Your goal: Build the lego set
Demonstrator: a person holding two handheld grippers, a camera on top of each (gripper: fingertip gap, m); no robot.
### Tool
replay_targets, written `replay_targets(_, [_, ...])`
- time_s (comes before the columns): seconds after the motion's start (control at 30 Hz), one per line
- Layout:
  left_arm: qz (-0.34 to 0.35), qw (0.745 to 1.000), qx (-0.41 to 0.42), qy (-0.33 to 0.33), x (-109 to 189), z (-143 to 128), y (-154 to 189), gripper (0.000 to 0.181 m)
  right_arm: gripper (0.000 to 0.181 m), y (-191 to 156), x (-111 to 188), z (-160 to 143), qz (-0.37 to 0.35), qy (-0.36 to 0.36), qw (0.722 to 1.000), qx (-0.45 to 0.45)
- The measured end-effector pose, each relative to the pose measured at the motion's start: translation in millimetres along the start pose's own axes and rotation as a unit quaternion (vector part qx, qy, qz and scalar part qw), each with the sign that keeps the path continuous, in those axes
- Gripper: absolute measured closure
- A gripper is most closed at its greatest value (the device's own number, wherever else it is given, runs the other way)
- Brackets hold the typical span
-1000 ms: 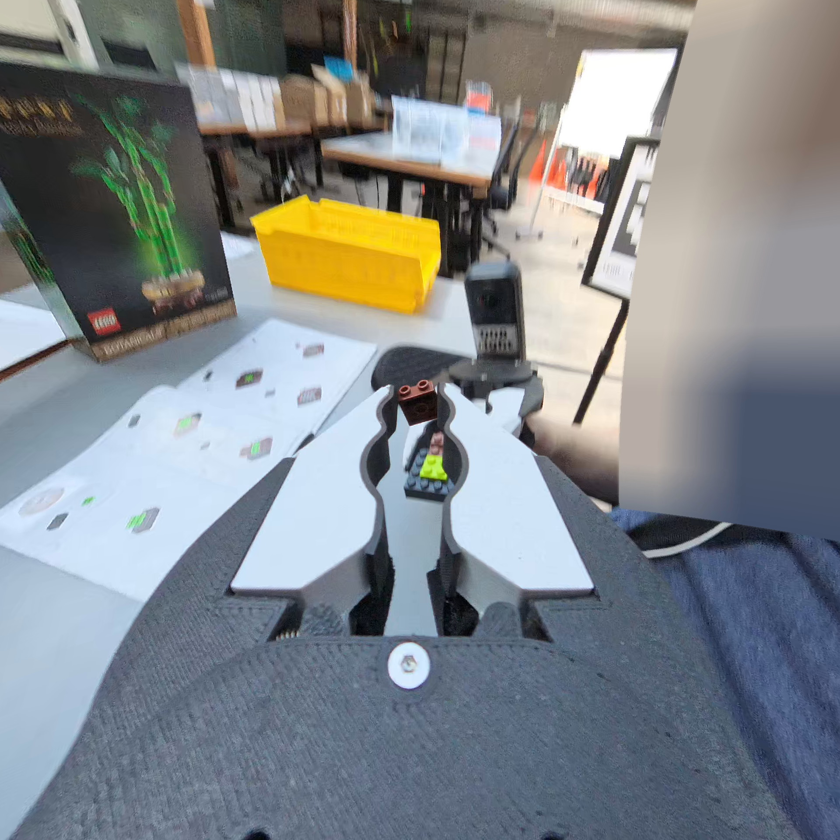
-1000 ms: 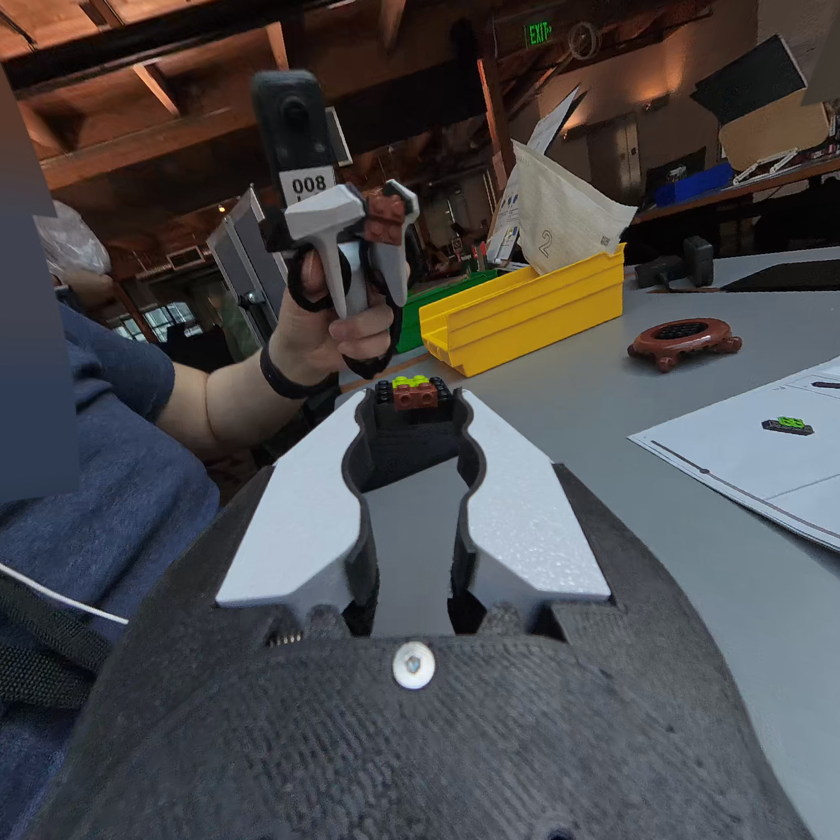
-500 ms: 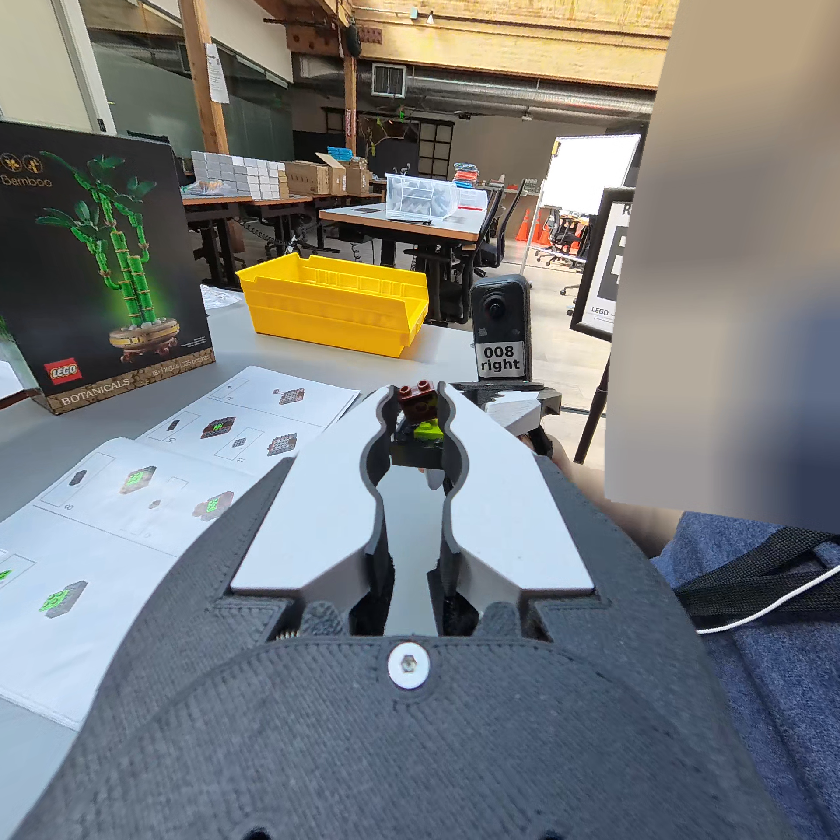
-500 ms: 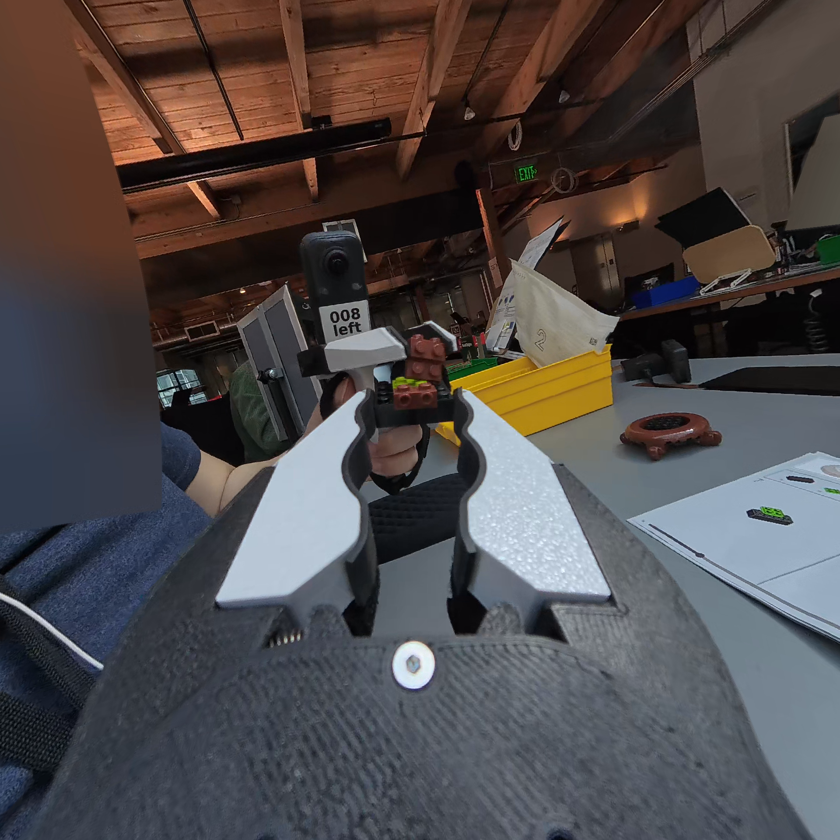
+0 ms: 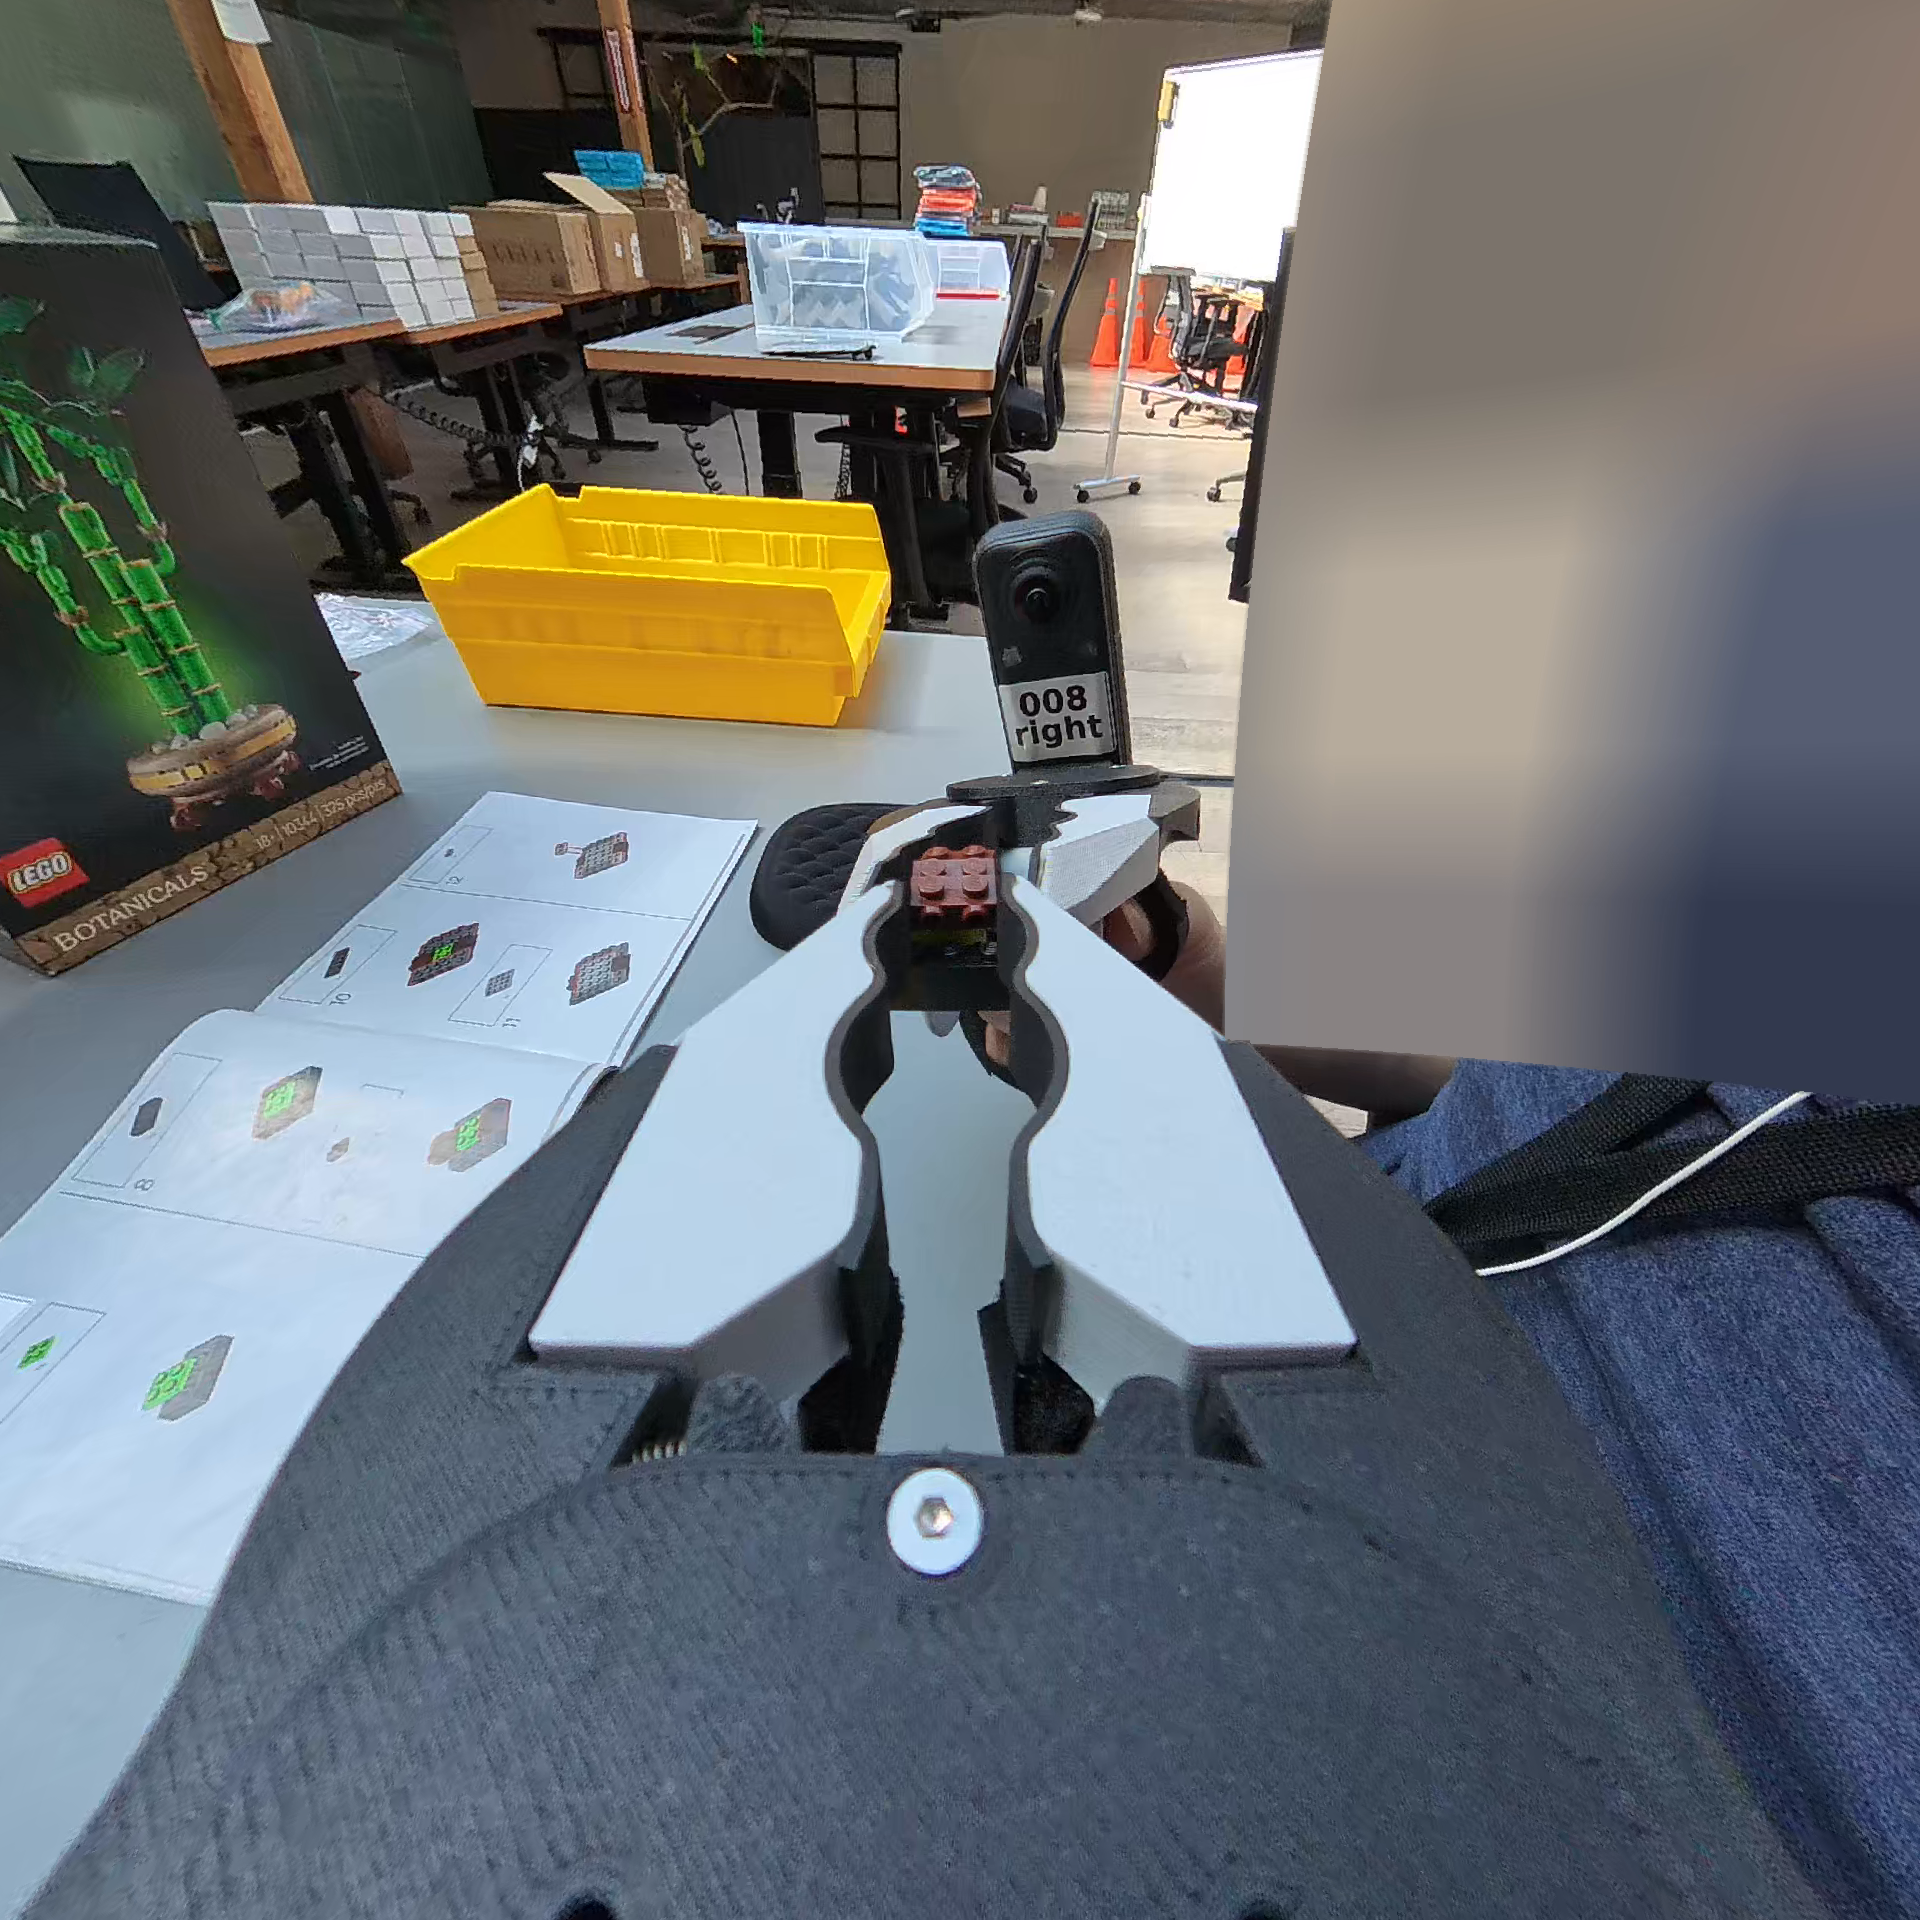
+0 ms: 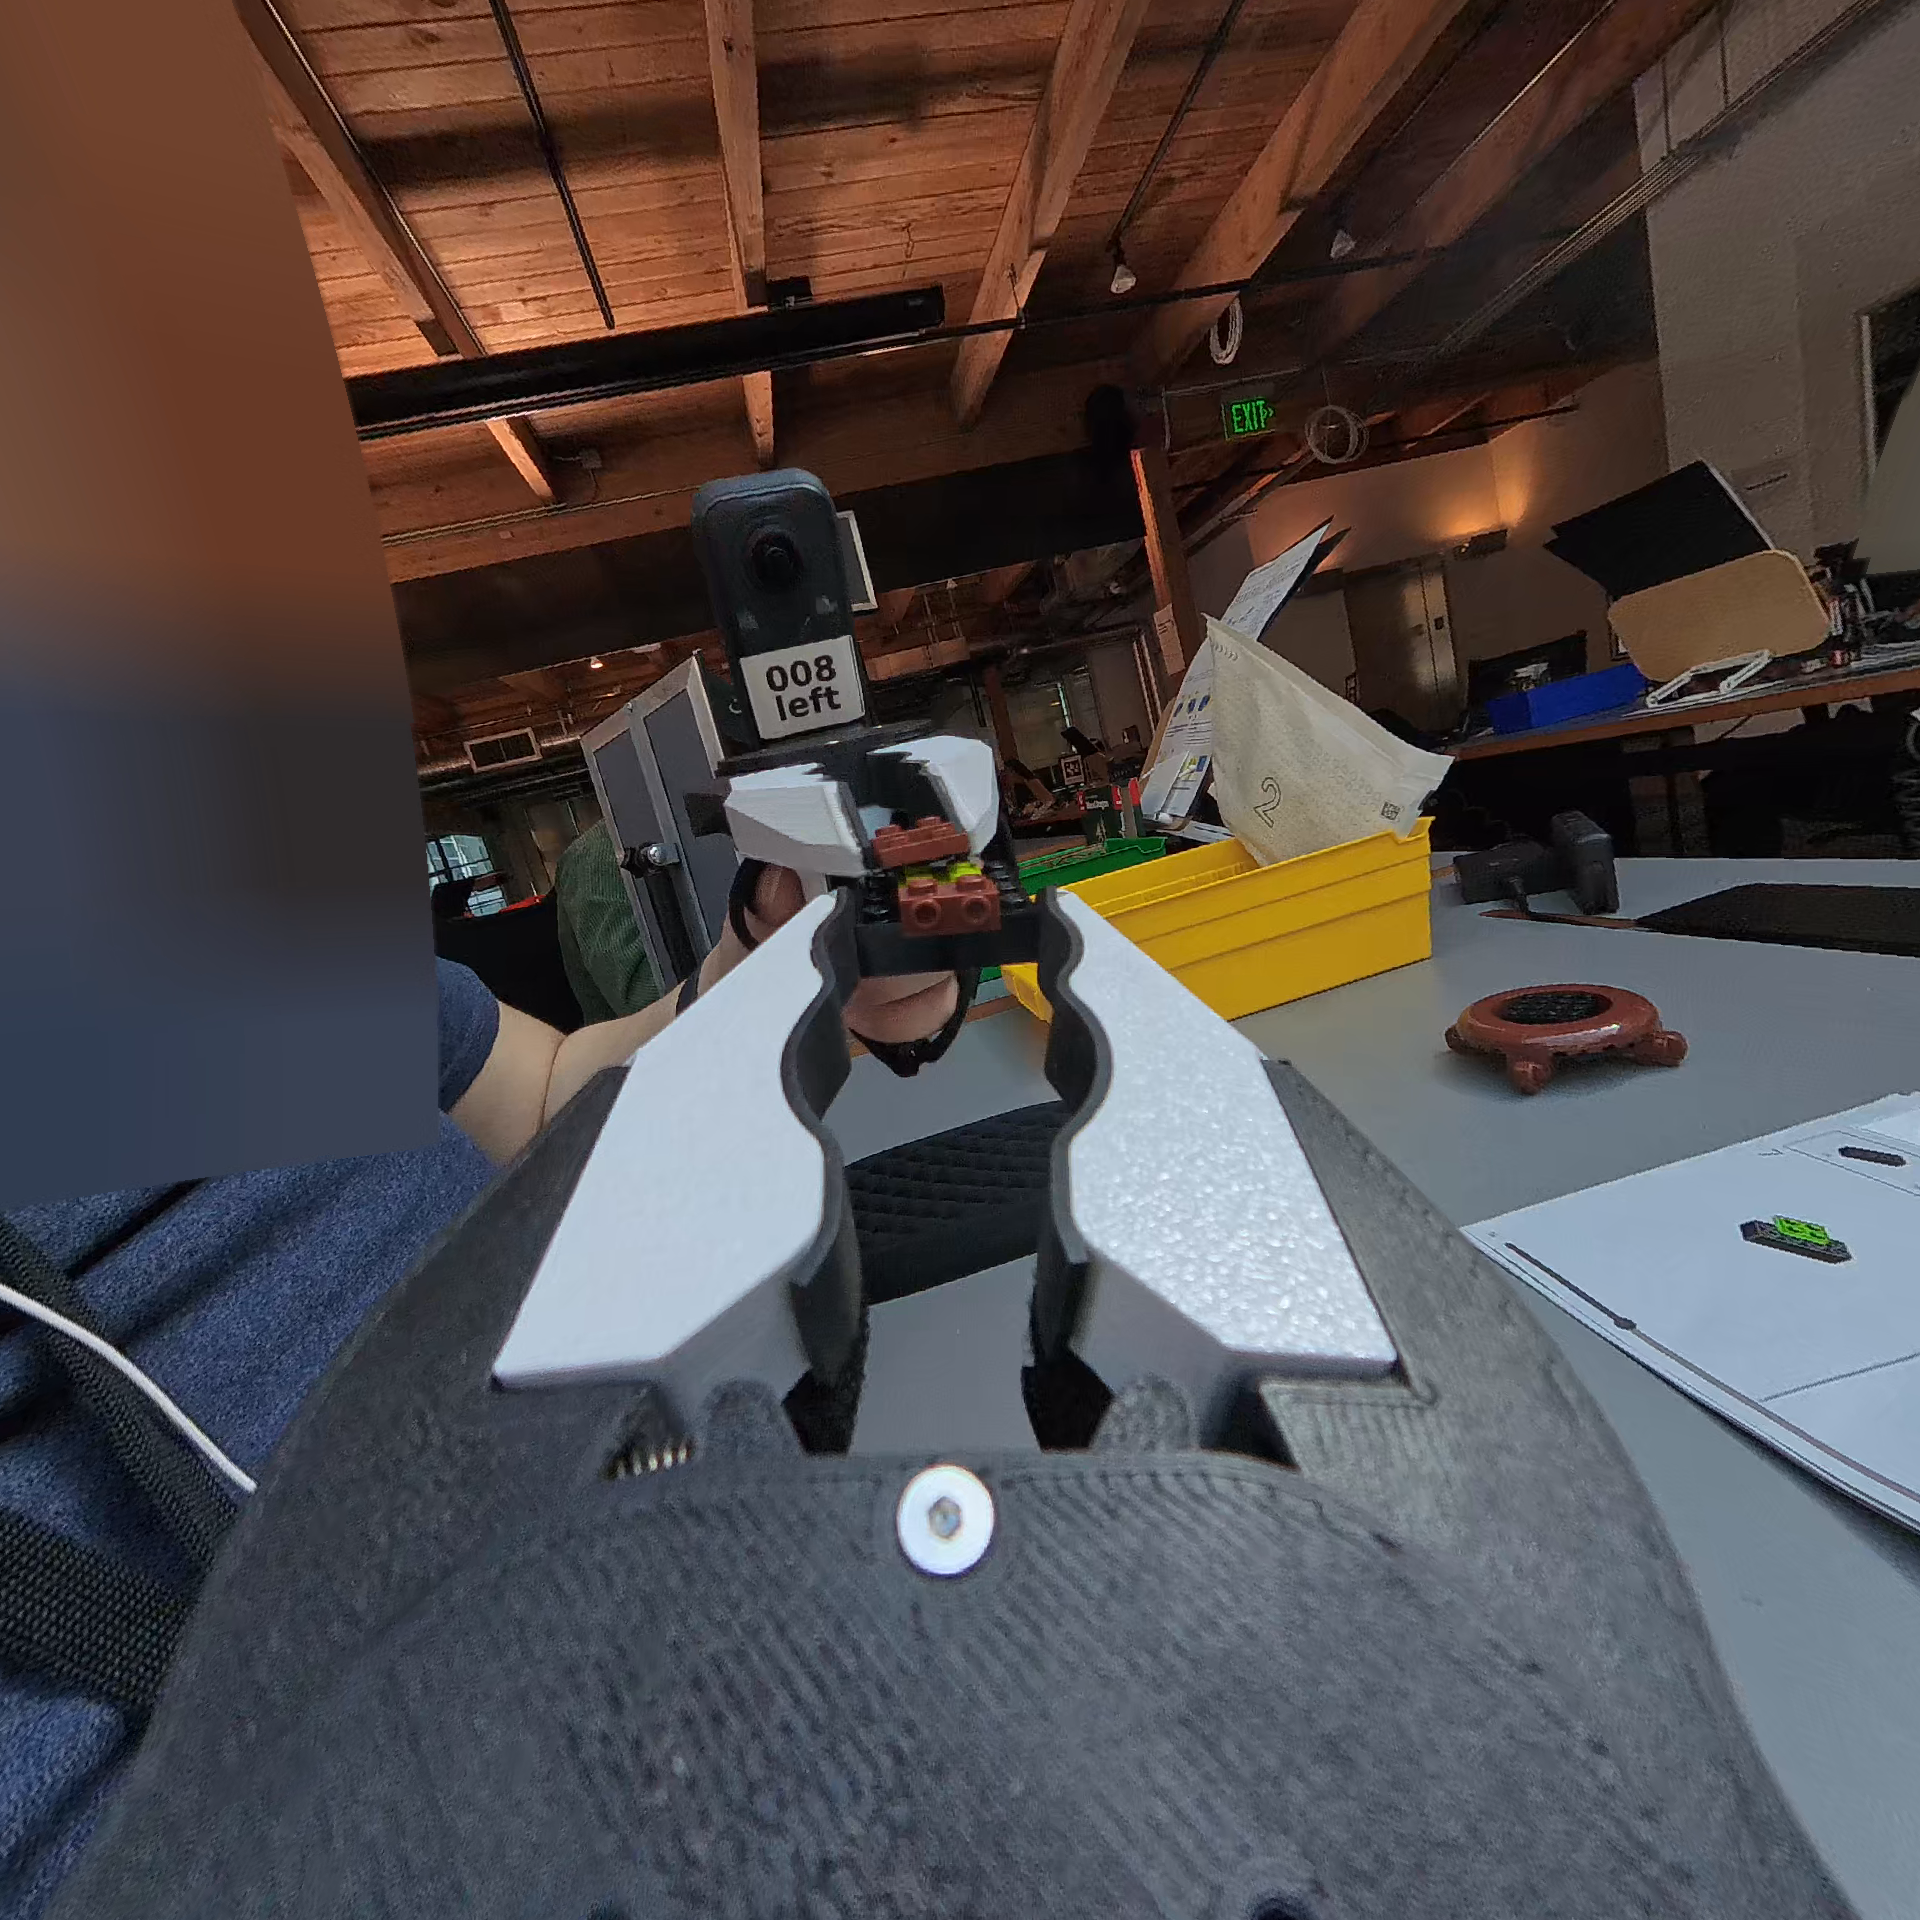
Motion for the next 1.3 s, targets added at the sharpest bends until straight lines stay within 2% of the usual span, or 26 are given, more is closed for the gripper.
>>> replay_targets(0.33, [0.007,0.999,-0.013,-0.03,-1,-2,-3,0.161,0.149,2,1,-1,0.007,0.0,1.0,-0.024])
replay_targets(0.43, [0.009,0.999,-0.02,-0.024,4,0,-3,0.145,0.149,2,1,0,0.008,-0.009,1.0,-0.026])
replay_targets(0.5, [0.007,0.997,-0.077,-0.015,14,8,0,0.133,0.149,1,1,5,0.018,-0.02,0.999,-0.036])
replay_targets(0.57, [0.003,0.981,-0.193,-0.021,23,19,7,0.128,0.149,-2,0,14,0.037,-0.034,0.998,-0.043])
replay_targets(0.67, [-0.031,0.935,-0.346,-0.071,20,35,15,0.128,0.148,-7,-5,34,0.079,-0.06,0.993,-0.062])
replay_targets(0.77, [-0.061,0.892,-0.434,-0.111,7,55,18,0.12,0.149,-14,-10,51,0.113,-0.073,0.988,-0.07])
replay_targets(0.97, [-0.121,0.819,-0.533,-0.174,-9,73,24,0.131,0.149,-26,-8,68,0.138,-0.072,0.984,-0.086])
replay_targets(1.13, [-0.171,0.811,-0.526,-0.19,-14,78,35,0.147,0.145,-26,-5,68,0.135,-0.077,0.983,-0.096])
replay_targets(1.3, [-0.196,0.809,-0.509,-0.218,-18,76,37,0.149,0.145,-28,-3,68,0.148,-0.084,0.98,-0.103])
Point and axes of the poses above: each gripper's, where its closed fingertips meet, x back along the fingers, z out of its top, y = z × x across the jaws, the point moved 6 cm from there along x, back along the fingers, and after that the axes turned 2 degrees about y, right-handed, at the moved point
